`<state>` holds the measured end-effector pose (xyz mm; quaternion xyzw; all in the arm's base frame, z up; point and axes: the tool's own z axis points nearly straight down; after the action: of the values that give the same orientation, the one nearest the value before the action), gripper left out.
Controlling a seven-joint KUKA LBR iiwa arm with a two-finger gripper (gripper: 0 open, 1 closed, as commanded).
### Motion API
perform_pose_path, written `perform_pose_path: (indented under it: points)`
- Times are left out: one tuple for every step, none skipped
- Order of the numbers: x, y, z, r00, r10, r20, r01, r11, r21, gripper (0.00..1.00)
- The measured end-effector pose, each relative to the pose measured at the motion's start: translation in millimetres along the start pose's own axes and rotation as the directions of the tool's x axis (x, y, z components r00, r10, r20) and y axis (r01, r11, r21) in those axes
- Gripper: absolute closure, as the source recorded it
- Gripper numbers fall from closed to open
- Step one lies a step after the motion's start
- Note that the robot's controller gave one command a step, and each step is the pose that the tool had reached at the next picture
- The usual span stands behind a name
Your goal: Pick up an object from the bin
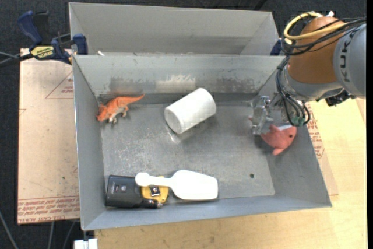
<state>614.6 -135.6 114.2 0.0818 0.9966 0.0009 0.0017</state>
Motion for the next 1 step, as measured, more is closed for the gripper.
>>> perform_pose_path:
  points:
    - [-2.5,-5.7,-34.1,0.999,0.046,0.010,-0.046,0.999,-0.001,0.00]
